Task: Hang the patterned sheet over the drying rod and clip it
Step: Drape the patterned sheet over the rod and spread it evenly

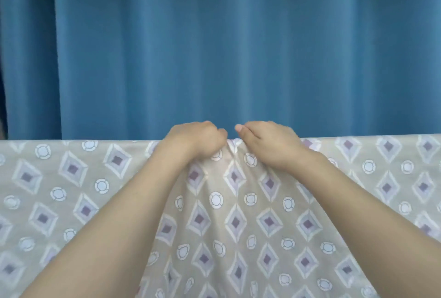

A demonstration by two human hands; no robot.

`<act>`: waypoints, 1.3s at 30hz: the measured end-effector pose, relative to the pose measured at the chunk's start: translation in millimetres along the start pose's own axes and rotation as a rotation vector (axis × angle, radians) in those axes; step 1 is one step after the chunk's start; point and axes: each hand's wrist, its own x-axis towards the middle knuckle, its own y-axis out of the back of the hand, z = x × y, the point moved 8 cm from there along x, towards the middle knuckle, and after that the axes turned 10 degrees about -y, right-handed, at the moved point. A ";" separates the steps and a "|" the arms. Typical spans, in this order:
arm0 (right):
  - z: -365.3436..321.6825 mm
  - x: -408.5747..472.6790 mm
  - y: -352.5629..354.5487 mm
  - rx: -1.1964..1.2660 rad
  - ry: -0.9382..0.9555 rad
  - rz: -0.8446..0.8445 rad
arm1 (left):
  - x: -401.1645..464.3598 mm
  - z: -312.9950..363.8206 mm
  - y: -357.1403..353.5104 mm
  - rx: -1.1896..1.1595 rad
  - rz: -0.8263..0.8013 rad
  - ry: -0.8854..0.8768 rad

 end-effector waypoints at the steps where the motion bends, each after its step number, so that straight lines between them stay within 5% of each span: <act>1: -1.9 -2.2 -1.9 -0.096 -0.004 0.053 | 1.1 0.0 0.1 -0.034 -0.007 0.000; 4: 7.5 3.4 -3.5 -0.180 -0.121 0.019 | -24.9 2.7 0.4 0.071 0.375 -0.023; 7: 16.2 13.2 -13.5 -0.119 -0.192 -0.287 | -71.3 -8.5 -19.1 0.197 0.701 -0.007; 9: 16.9 14.0 -21.9 -0.061 -0.228 -0.521 | -86.0 -20.0 -24.2 0.236 0.769 0.015; 12: 8.7 19.7 -28.0 -0.087 -0.230 -0.573 | -72.0 -30.1 1.3 0.242 0.635 0.085; 18: -44.4 -1.2 -5.9 0.008 0.086 0.079 | -14.7 -55.9 8.5 0.033 -0.054 0.067; 21: -47.4 -6.6 -13.3 -0.177 0.023 0.067 | -16.0 -54.1 8.3 0.004 0.030 0.057; 24: -30.2 9.6 -19.8 -0.166 -0.133 -0.132 | -58.6 -55.4 8.0 0.112 0.569 0.091; 27: -24.7 15.0 -32.2 -0.086 -0.196 -0.428 | -97.0 -71.8 -10.1 0.203 0.788 0.105; 30: -37.7 18.2 -36.0 -0.066 -0.176 -0.471 | -88.5 -84.1 2.7 0.290 0.714 0.130; 34: -81.5 14.6 -27.9 -0.065 0.100 -0.075 | -51.7 -100.1 23.2 0.220 0.315 0.166; 37: -100.7 0.6 -32.3 -0.112 0.172 0.032 | -41.1 -101.9 23.1 0.055 0.044 0.167; 39: -95.2 5.0 -36.5 -0.143 0.079 -0.028 | -42.2 -100.5 22.1 0.030 0.105 0.180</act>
